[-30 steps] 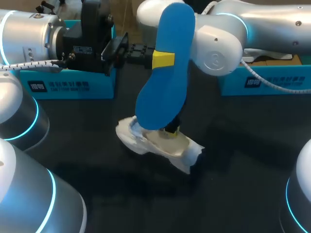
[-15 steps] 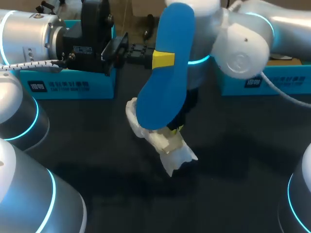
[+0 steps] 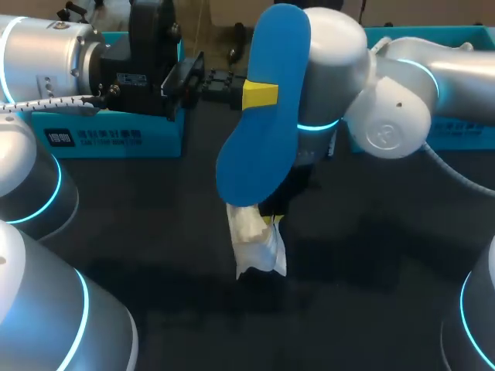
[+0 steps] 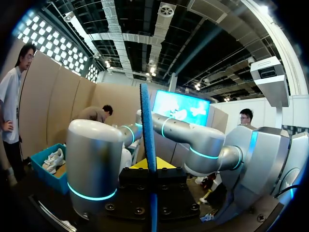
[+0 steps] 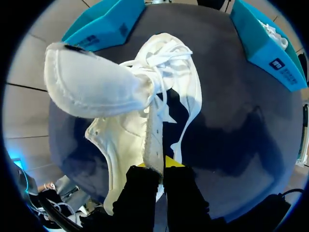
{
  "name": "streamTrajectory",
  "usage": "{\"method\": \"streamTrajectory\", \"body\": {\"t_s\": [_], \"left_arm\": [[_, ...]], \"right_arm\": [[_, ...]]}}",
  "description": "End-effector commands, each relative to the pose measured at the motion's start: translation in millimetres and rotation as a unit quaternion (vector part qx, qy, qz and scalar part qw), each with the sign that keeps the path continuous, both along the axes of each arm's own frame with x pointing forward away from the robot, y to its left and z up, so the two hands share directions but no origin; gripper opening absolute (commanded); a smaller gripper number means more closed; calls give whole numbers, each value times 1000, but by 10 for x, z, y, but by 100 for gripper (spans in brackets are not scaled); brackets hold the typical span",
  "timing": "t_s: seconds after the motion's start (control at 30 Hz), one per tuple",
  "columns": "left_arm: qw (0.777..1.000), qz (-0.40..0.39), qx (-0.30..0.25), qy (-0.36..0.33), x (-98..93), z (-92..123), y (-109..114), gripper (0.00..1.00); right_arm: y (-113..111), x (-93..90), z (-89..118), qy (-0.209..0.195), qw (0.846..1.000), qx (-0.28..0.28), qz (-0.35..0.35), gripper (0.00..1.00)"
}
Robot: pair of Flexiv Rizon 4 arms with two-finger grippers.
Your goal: Take the shoe out of the shoebox, open the shoe tongue, remove and reinsert the insole, then place the shoe into the shoebox
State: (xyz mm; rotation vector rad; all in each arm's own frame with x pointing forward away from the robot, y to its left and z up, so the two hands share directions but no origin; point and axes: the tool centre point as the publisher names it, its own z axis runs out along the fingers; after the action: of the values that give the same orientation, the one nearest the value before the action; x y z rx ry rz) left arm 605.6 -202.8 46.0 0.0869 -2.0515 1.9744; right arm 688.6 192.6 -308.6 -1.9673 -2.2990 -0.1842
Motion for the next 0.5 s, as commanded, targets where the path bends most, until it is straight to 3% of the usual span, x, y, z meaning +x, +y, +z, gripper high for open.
{"method": "streamTrajectory", "body": {"t_s": [0.03, 0.5], "left_arm": [[1000, -1, 0, 0, 8, -3, -20, 0], [1000, -1, 0, 0, 8, -3, -20, 0]], "right_arm": [[-12, -37, 20, -4, 1000, 2, 4, 0], [-89, -176, -109, 11, 999, 29, 13, 0]]}}
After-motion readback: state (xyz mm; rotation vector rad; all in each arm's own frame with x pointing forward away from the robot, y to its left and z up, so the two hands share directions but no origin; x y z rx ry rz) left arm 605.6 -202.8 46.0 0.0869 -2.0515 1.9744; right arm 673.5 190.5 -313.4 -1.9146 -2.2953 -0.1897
